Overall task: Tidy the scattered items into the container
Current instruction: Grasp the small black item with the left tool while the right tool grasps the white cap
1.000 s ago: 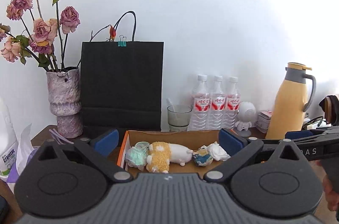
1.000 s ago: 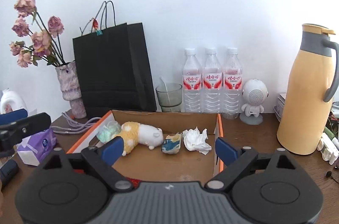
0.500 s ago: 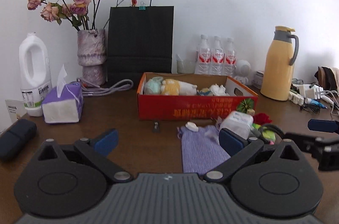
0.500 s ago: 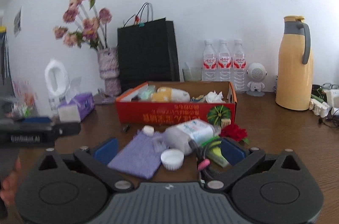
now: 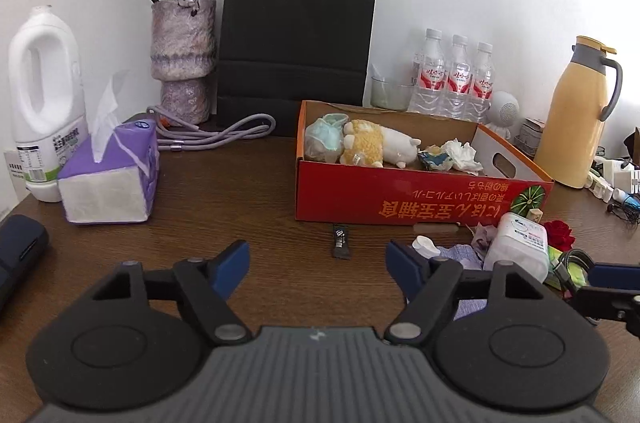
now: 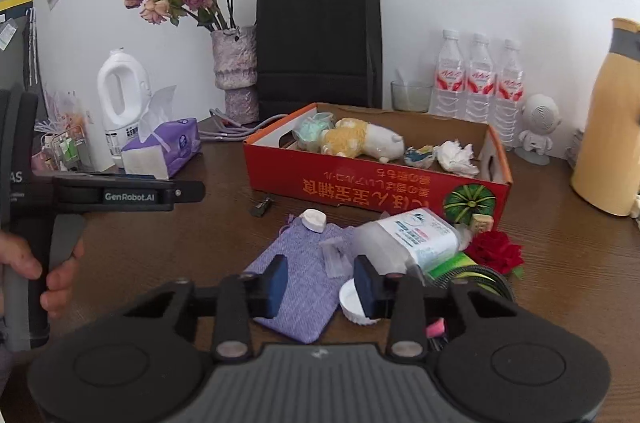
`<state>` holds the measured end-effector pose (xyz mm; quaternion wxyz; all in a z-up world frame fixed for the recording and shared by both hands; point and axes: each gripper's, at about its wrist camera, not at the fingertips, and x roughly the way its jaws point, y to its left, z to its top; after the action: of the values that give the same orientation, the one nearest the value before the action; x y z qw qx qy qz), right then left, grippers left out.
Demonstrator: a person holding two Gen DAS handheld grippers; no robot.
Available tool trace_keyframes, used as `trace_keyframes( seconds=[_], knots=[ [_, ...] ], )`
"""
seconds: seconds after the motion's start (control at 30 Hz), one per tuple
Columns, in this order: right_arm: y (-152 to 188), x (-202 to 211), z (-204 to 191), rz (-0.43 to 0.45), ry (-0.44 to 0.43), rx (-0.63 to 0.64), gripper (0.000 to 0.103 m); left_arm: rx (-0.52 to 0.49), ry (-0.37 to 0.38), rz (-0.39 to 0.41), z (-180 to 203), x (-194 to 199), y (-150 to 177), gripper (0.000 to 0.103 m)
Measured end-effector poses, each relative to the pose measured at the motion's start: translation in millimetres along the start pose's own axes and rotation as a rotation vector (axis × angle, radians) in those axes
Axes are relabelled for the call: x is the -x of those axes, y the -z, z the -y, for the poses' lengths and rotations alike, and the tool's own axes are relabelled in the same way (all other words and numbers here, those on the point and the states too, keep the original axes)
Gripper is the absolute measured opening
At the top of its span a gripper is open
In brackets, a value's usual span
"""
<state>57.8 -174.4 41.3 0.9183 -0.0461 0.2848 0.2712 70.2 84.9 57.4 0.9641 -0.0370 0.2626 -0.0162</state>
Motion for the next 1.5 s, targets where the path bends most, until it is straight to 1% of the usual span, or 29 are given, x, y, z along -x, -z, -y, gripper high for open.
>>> trace_keyframes(
  seconds=[0.03, 0.1, 0.13, 0.27, 0.33, 0.4, 0.47, 0.57, 0.63, 0.7, 0.77, 0.83, 0.87, 0.93, 0.97, 1.0, 1.03, 1.07, 1.1, 1.17, 1.27, 1.33, 1.37, 1.4, 1.43, 1.5],
  knots=[
    [-7, -15, 0, -0.018, -0.018, -0.003, 0.027, -0.012, 0.007, -0.014, -1, -10, -5, 0.068],
    [-20, -47, -1, -0.047, -0.023, -0.008, 0.027, -0.045, 0.017, -0.045, -3, -32, -16, 0.058],
    [-25, -62, -3, -0.056, -0.014, -0.007, 0.027, -0.051, 0.025, -0.060, -4, -42, -21, 0.057],
    [-41, -111, -3, -0.101, 0.063, -0.028, 0.027, -0.044, 0.033, -0.079, -9, -68, -28, 0.055],
    [-45, -127, 0, -0.129, 0.071, -0.036, 0.027, -0.030, 0.051, -0.082, -10, -77, -27, 0.060],
    [-45, -141, 3, -0.154, 0.071, -0.041, 0.027, -0.025, 0.072, -0.092, -11, -85, -24, 0.060],
    [-44, -152, 1, -0.182, 0.079, -0.021, 0.027, -0.026, 0.064, -0.094, -11, -90, -21, 0.060],
    [-39, -157, -6, -0.187, 0.104, 0.022, 0.027, -0.043, 0.056, -0.090, -11, -90, -17, 0.060],
    [-38, -157, -7, -0.172, 0.107, 0.022, 0.018, -0.047, 0.083, -0.087, -10, -89, -17, 0.060],
    [-39, -156, -5, -0.159, 0.096, 0.008, 0.016, -0.045, 0.116, -0.100, -9, -92, -17, 0.060],
    [-41, -151, -4, -0.137, 0.099, 0.011, 0.014, -0.043, 0.126, -0.137, -6, -99, -15, 0.058],
    [-44, -146, -1, -0.125, 0.092, 0.002, 0.012, -0.046, 0.124, -0.170, -4, -105, -13, 0.043],
    [-45, -143, 0, -0.121, 0.090, 0.000, 0.006, -0.041, 0.128, -0.183, -3, -108, -13, 0.039],
    [-46, -140, 2, -0.118, 0.089, 0.002, 0.006, -0.032, 0.126, -0.192, -1, -111, -14, 0.036],
    [-46, -140, 2, -0.127, 0.081, 0.002, 0.007, -0.029, 0.129, -0.197, -1, -112, -14, 0.033],
    [-46, -139, 3, -0.134, 0.074, 0.001, 0.011, -0.025, 0.135, -0.203, -1, -113, -15, 0.022],
    [-46, -140, 3, -0.134, 0.074, -0.004, 0.012, -0.022, 0.132, -0.205, -1, -112, -14, 0.013],
    [-47, -141, 3, -0.135, 0.081, -0.007, 0.018, -0.018, 0.121, -0.204, -2, -112, -14, 0.013],
    [-48, -144, 3, -0.141, 0.090, -0.004, 0.027, -0.007, 0.105, -0.199, -3, -110, -13, 0.012],
    [-49, -153, 2, -0.151, 0.105, -0.001, 0.034, 0.027, 0.082, -0.183, -10, -104, -14, 0.008],
    [-49, -168, 1, -0.177, 0.130, 0.005, 0.034, 0.091, 0.063, -0.127, -24, -87, -18, 0.008],
    [-48, -177, 1, -0.191, 0.131, 0.004, 0.033, 0.121, 0.062, -0.092, -30, -76, -20, 0.008],
    [-48, -179, 1, -0.182, 0.127, 0.004, 0.028, 0.124, 0.064, -0.077, -32, -72, -20, 0.008],
    [-49, -180, 0, -0.182, 0.125, 0.006, 0.018, 0.119, 0.065, -0.070, -32, -70, -19, 0.008],
    [-50, -181, -2, -0.184, 0.124, 0.013, 0.011, 0.110, 0.068, -0.070, -31, -69, -18, 0.008],
    [-50, -180, -6, -0.173, 0.120, 0.027, 0.011, 0.094, 0.086, -0.074, -29, -67, -18, 0.008]
  ],
)
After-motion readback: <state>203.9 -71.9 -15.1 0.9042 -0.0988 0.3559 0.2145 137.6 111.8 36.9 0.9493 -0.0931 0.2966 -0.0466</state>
